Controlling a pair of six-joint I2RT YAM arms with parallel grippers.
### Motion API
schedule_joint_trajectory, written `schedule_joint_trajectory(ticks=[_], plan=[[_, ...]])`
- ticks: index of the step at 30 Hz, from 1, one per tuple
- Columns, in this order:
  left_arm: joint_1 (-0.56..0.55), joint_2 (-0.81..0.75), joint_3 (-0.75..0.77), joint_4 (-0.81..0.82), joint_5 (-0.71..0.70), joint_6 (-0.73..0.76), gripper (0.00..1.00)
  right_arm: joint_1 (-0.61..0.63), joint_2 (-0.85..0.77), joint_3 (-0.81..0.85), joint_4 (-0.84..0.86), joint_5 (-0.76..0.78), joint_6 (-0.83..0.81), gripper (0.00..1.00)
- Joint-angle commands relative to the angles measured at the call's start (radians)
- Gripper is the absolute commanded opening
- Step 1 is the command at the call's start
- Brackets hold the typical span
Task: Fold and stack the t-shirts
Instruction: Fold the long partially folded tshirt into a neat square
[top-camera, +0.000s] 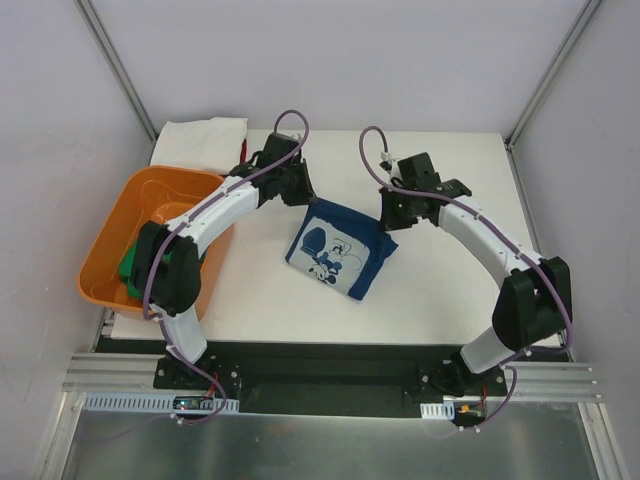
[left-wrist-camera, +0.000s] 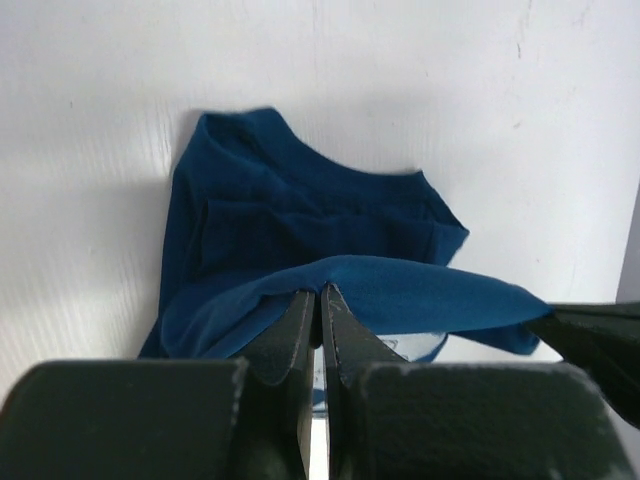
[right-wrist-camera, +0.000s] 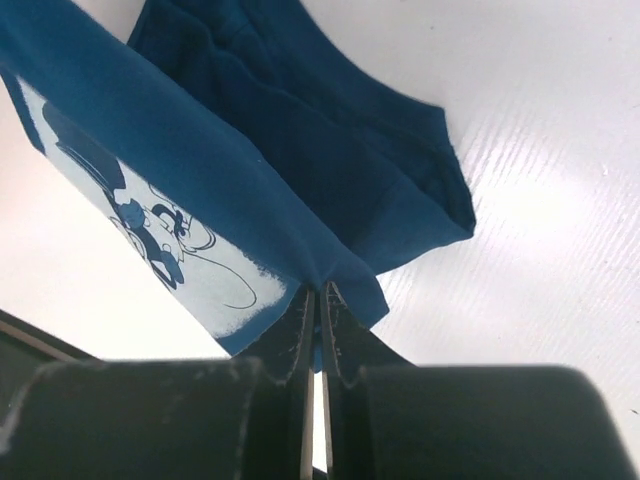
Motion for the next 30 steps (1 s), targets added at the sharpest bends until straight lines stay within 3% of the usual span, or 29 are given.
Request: schedule_joint_trajectory(ticks=[1,8,11,12,14,15,16,18,24,30], plan=[[0.026,0.107,0.103,0.011,0.041,0.048,0.00,-0.031,0.052,0.055,-0.018,-0.004,-0.010,0.01],[0.033,0.230,0.192,0.008,0.053,0.044,0.06,-0.080,0.191,0.126,-0.055,0.045,0.019,0.04],[0.033,0.266,0.234,0.006,0.079,0.047,0.24,-0.091,0.249,0.190,-0.098,0.098,0.033,0.07],[0.033,0.270,0.241,0.003,0.102,0.048,0.38,-0.093,0.260,0.213,-0.107,0.102,0.036,0.12],[0.033,0.266,0.251,0.003,0.125,0.048,0.61,-0.093,0.274,0.241,-0.135,0.120,0.042,0.36],[0.033,0.257,0.246,0.002,0.130,0.047,0.69,-0.093,0.283,0.256,-0.150,0.123,0.050,0.58],[0.033,0.229,0.228,0.002,0.137,0.042,0.79,-0.093,0.286,0.287,-0.178,0.125,0.056,0.96],[0.030,0.192,0.200,0.002,0.140,0.036,0.99,-0.093,0.264,0.293,-0.189,0.126,0.073,0.96],[-0.013,0.023,0.025,0.006,0.143,0.024,0.99,-0.077,0.078,0.115,-0.112,0.041,0.125,0.96],[-0.066,-0.040,-0.154,0.097,0.197,-0.039,0.99,-0.071,-0.030,-0.133,0.138,-0.281,0.284,0.96]])
